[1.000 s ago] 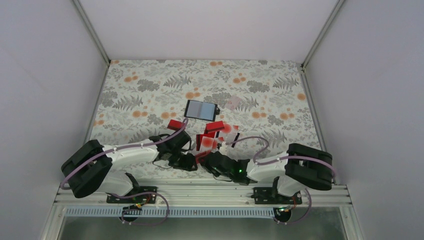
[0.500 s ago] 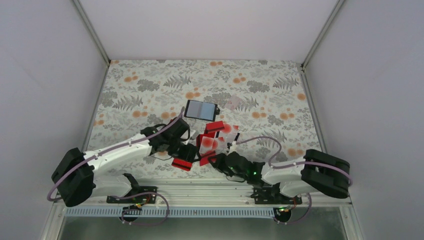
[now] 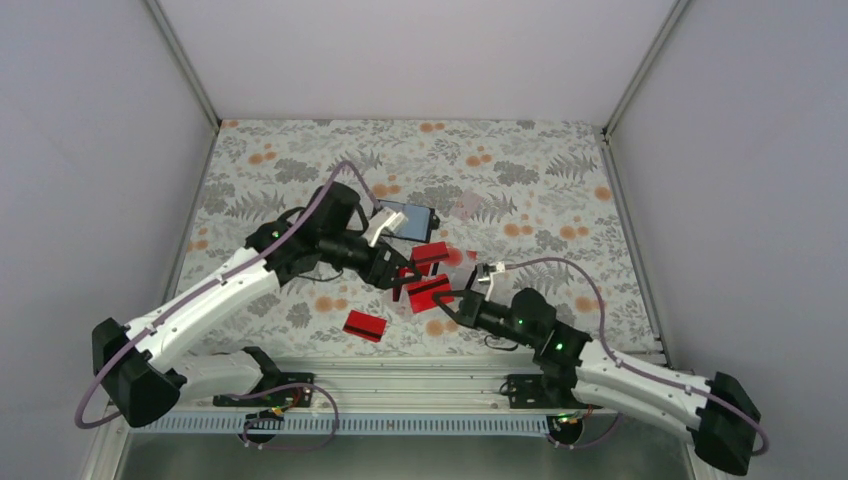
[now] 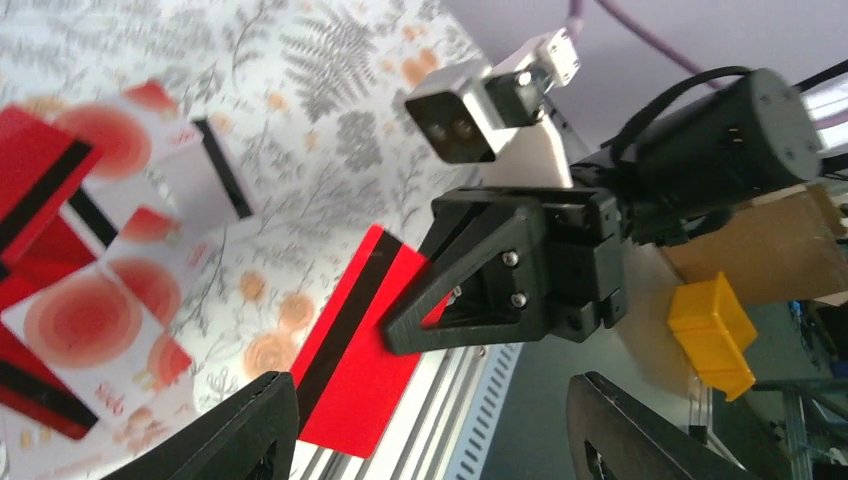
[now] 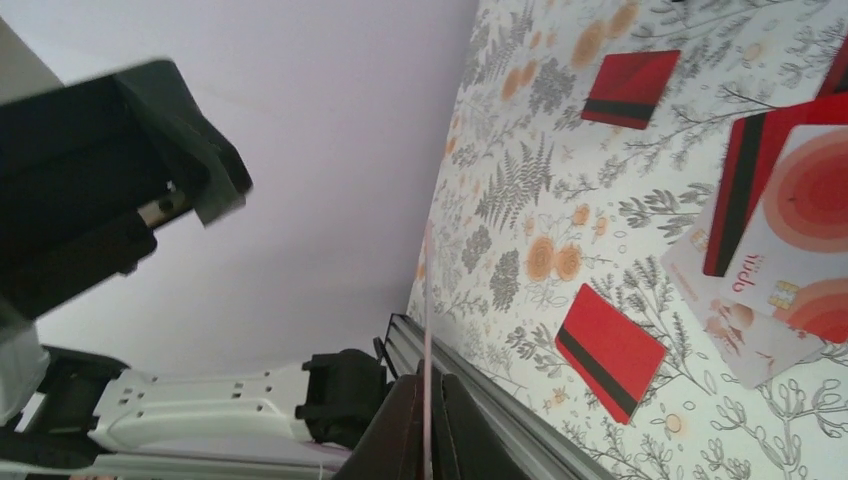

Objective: Put the credit cards into the card holder

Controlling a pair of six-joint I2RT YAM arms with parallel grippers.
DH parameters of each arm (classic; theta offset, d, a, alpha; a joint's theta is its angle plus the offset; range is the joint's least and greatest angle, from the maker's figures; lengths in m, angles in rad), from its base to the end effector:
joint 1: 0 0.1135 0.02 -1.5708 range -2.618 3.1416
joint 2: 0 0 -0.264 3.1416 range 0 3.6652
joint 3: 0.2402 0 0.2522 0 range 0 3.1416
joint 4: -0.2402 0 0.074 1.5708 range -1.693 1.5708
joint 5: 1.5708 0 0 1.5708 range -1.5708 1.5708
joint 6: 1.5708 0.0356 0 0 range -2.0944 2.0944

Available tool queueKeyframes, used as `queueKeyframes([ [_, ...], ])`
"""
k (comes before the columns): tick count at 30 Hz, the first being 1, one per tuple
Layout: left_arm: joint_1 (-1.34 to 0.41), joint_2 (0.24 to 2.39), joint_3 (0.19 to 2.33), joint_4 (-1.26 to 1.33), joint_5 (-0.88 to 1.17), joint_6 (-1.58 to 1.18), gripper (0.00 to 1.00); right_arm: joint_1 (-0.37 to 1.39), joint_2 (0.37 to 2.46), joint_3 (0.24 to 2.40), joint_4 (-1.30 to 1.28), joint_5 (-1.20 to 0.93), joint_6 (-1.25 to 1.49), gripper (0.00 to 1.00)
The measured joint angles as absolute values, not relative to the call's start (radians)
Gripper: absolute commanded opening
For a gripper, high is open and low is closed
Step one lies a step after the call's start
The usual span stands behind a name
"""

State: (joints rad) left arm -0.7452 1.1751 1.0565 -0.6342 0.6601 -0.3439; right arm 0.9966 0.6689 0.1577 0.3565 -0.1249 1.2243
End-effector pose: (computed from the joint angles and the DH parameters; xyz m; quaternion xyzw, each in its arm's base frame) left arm 0.1639 -0.1809 0.3179 0.2993 0.8249 -0.4492 0.1678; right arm 0.0853 0.1400 0.1929 0.0458 0.7579 0.6026 0.2459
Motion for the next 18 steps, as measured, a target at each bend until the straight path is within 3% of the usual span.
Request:
queueKeyframes([
  [5,-0.708,1.180,1.143,-0.652,0.741,-0.274,0.68,0.947,0.603,0.274,0.170,-0.248,1.138,0.03],
  [18,-0.646,1.244,1.200,-0.720,0.994,-0.112,0.55,0.899,0.767,0.570,-0.022,-0.479,0.912,0.03],
])
